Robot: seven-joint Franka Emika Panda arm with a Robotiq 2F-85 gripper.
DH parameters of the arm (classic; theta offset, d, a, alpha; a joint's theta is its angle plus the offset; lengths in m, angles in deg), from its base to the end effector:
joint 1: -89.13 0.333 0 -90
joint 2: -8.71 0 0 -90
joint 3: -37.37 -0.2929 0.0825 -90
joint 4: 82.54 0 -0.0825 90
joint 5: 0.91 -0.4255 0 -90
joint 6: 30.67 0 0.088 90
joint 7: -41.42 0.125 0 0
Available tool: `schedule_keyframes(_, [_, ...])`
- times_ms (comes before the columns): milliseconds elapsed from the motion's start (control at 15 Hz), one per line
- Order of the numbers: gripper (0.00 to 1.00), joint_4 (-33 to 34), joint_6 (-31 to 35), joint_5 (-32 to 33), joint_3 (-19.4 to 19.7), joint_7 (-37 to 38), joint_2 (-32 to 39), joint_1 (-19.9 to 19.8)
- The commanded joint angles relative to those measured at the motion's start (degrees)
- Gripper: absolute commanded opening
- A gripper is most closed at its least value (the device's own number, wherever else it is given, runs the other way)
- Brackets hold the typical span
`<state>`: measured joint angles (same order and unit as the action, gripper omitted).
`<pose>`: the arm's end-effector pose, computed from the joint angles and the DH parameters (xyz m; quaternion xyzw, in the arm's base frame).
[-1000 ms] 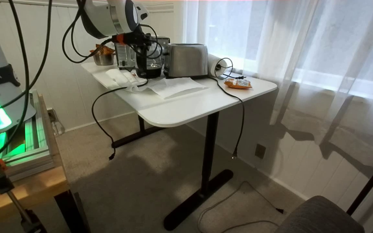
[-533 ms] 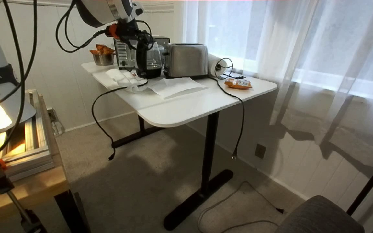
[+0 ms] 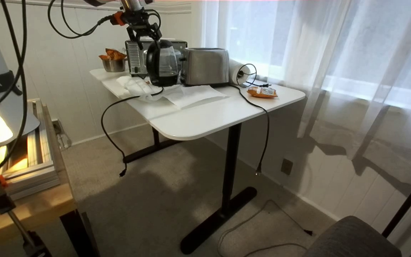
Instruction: Close the kettle lid then put the kettle on its base
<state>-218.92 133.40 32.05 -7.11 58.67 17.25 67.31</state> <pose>0.5031 0.2467 0.2427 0.9356 0.2855 0.2076 0.0085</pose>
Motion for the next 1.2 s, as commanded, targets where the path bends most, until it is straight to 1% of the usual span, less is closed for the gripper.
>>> schedule_keyframes(0, [1.0,4.5,-9.2,-13.2,-5.3,-9.1,-6.9,-3.4])
schedule_keyframes(200, [1.0,10.3,-16.5,-26.7,-6.5,-18.5,-10.6,-3.8])
schedule_keyframes(267, [1.0,12.8,-20.2,-31.2,-6.4,-21.7,-11.0,-3.3])
schedule_keyframes(400, [1.0,16.3,-27.0,-40.3,-4.9,-28.2,-14.6,-1.9])
schedule_keyframes(533, [1.0,17.8,-34.6,-49.1,-2.9,-34.1,-20.2,-1.4])
schedule_keyframes(600, [1.0,18.4,-38.3,-51.9,-1.5,-35.9,-22.2,-1.2])
schedule_keyframes(667, [1.0,18.5,-41.4,-50.9,7.5,-34.9,-23.5,7.2])
schedule_keyframes(733, [1.0,18.3,-44.8,-51.0,10.2,-35.4,-25.4,8.9])
schedule_keyframes(800, [1.0,19.4,-39.3,-44.9,12.2,-30.9,-18.8,13.6])
schedule_keyframes(867, [1.0,19.5,-41.8,-45.2,15.1,-31.1,-20.6,16.0])
schedule_keyframes(933, [1.0,19.5,-43.1,-45.3,16.8,-31.2,-21.9,17.2])
schedule_keyframes(1000, [1.0,19.5,-43.6,-45.3,17.5,-31.2,-22.6,17.7])
schedule_keyframes(1133, [1.0,19.3,-43.7,-45.3,17.6,-31.3,-22.7,17.9])
